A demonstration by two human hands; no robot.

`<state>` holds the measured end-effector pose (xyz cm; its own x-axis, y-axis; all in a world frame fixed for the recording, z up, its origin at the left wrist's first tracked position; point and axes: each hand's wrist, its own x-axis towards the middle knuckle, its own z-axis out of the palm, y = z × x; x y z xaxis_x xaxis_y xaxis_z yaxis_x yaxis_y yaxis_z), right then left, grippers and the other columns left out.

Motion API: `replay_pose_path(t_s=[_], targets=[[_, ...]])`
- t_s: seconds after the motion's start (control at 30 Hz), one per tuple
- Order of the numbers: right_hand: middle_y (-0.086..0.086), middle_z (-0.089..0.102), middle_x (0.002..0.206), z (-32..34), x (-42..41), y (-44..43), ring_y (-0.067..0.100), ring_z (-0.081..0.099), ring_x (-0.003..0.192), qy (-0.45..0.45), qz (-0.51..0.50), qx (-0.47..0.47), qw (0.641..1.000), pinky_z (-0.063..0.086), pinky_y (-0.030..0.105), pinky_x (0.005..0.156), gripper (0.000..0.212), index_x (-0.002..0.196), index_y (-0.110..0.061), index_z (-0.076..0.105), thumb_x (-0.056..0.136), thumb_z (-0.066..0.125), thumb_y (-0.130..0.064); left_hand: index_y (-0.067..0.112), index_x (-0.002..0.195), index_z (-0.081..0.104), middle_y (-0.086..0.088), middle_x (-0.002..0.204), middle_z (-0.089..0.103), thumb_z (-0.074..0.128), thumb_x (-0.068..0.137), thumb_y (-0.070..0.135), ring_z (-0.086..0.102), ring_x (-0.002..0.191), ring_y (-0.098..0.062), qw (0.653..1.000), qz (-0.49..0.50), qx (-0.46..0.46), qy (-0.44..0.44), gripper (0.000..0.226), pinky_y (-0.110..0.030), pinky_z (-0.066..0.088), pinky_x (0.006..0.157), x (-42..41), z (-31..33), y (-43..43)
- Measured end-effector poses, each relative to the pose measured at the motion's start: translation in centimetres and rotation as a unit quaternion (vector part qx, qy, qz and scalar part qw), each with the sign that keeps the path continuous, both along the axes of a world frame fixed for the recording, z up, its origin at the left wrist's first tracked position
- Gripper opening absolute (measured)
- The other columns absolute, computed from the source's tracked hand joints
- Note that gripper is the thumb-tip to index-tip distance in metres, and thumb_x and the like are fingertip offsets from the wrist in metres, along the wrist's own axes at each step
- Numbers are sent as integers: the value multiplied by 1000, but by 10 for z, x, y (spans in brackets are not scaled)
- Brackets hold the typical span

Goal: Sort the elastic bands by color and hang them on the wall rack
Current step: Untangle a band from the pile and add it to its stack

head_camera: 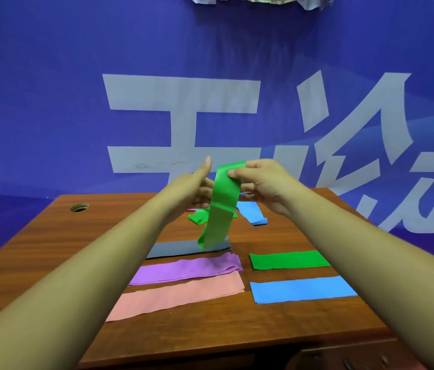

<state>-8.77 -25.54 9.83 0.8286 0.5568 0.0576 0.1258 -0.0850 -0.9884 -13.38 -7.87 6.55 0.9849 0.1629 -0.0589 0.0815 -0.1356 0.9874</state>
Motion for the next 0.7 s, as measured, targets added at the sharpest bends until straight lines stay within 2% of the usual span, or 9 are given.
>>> replay_pose_path(t_s=[0.07, 0.13, 0.23, 0.3, 0.4, 0.47, 0.57, 0.63, 0.7], targets=[[2, 62, 65, 8, 0, 3, 7, 54, 43, -3, -26, 16, 1000, 53, 29, 65, 14, 100, -4, 64, 89, 65, -12, 7, 99, 65, -2, 65, 51, 35, 80, 83, 56, 70, -17, 999, -49, -9, -1, 84, -29, 51, 76, -4, -9, -2], [3, 55, 64, 13, 1, 4, 8, 50, 40, 3, -56, 37, 998, 50, 24, 54, 6, 86, -12, 58, 88, 64, -10, 3, 102, 64, 0, 63, 52, 42, 77, 79, 57, 69, -16, 995, -90, -17, -34, 83, -29, 51, 75, -8, -15, -6], [4, 59, 65, 13, 5, 2, 8, 58, 41, 27, -101, 67, 992, 52, 26, 55, 9, 84, -12, 57, 87, 64, -7, 3, 101, 69, -6, 87, 72, 63, 85, 40, 65, 85, -15, 988, -103, 7, -118, 41, -28, 52, 84, -16, -20, -11], [1, 58, 55, 10, 9, -2, 7, 53, 35, 50, -120, 77, 988, 53, 32, 62, 6, 86, -9, 58, 87, 63, -6, 10, 99, 69, 1, 88, 74, 66, 88, 17, 66, 83, -8, 983, -96, 23, -156, 14, -19, 50, 77, -19, -19, -14], [0, 58, 46, 5, 13, -9, 7, 53, 35, 87, -133, 82, 984, 52, 33, 61, 2, 88, -4, 60, 90, 60, -6, 10, 105, 65, 4, 86, 75, 62, 90, 2, 68, 77, -3, 979, -92, 4, -179, 17, -11, 47, 65, -20, -12, -23], [4, 67, 57, 1, 16, -15, 13, 64, 50, 107, -139, 70, 982, 55, 32, 61, 5, 89, -5, 63, 90, 61, -9, 11, 111, 59, 3, 82, 74, 63, 90, 2, 68, 74, -4, 979, -83, -1, -186, 22, -14, 47, 62, -19, -7, -28], [10, 73, 77, -3, 20, -25, 24, 73, 75, 133, -109, 2, 985, 56, 31, 63, 15, 92, -7, 64, 90, 62, -21, 18, 112, 54, 1, 79, 71, 67, 90, 13, 64, 72, -11, 980, -51, 31, -188, 26, -25, 43, 62, -16, -2, -31], [10, 72, 71, -3, 16, -31, 23, 72, 70, 99, -97, -103, 985, 55, 29, 60, 26, 87, -7, 63, 93, 58, -31, 15, 109, 58, -2, 82, 72, 66, 91, 10, 64, 69, -7, 978, -39, 39, -200, 20, -22, 44, 64, -13, 1, -33], [10, 69, 67, -2, 13, -33, 19, 67, 56, -5, -128, -182, 975, 50, 27, 56, 33, 88, -4, 65, 93, 56, -35, 12, 102, 63, 1, 79, 70, 63, 92, 6, 60, 61, 3, 975, -22, 66, -210, 11, -13, 43, 62, -11, 3, -36]])
